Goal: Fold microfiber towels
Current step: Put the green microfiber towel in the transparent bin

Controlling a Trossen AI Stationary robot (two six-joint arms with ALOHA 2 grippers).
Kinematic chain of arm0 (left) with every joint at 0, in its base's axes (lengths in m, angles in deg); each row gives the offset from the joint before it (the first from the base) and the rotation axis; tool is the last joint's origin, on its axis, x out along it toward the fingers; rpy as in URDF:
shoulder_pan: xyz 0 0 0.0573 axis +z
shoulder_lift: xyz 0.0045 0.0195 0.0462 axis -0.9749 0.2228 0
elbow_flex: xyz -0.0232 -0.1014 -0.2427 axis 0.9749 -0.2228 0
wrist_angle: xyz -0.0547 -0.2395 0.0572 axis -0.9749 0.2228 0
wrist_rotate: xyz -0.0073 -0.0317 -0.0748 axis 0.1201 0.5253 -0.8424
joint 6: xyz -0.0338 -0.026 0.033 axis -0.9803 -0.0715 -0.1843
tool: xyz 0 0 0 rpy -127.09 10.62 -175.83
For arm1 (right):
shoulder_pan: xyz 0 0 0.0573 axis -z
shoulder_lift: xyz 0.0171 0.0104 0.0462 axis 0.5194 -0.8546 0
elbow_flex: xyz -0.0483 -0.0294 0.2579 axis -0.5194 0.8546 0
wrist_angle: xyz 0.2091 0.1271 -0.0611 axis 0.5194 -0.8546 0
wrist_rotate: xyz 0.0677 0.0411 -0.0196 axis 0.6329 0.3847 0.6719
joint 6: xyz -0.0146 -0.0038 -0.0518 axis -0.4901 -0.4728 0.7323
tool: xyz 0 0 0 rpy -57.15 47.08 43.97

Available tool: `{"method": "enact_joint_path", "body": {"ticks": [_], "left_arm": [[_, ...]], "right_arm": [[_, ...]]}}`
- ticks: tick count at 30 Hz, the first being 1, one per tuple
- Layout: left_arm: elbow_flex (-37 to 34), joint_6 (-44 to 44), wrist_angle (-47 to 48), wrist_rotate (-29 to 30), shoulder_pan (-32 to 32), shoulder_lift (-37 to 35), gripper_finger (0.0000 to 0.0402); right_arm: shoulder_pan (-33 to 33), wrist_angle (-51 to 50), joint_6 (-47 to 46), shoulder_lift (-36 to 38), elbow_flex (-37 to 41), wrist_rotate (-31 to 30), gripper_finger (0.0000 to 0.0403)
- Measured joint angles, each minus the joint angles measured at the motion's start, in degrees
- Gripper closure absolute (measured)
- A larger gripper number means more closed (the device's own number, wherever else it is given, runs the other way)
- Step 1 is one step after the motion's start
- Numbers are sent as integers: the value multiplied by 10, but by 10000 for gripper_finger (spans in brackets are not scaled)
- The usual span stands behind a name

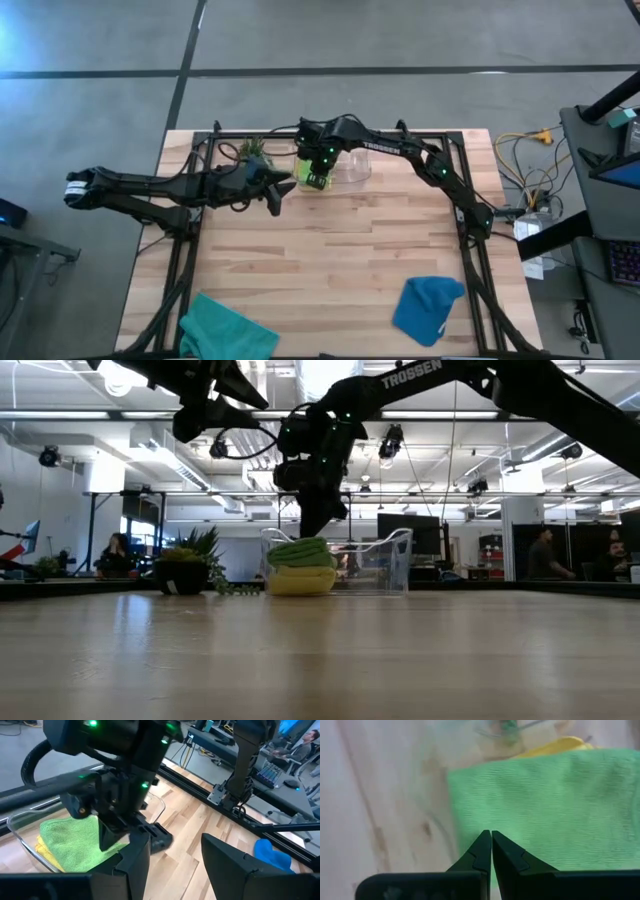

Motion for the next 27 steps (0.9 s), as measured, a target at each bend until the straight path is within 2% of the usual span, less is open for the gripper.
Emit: {"method": "enact_joint_path", "body": {"ticks": [5,9,12,15,18,21,24,27], "left_arm": [[0,0,0,0,0,0,240],[0,0,0,0,0,0,240],[0,0,0,0,0,-1,240],[0,0,0,-1,0,-2,240],[0,0,0,-2,0,-4,240],[0,0,0,-5,0,-4,240],[0,4,0,-5,0,-5,240],[0,5,0,-4,0,-5,240]], "right_arm": [[-12,24,-23,21,1,-61,394],[-12,85,-53,59,28,-59,394],[-9,179,-78,103,106,-40,394],[-3,305,-117,165,228,-2,394],[2,404,-143,226,344,0,394],[5,406,-133,259,404,20,394],[4,374,-120,260,417,57,394],[2,372,-120,246,417,63,394]]}}
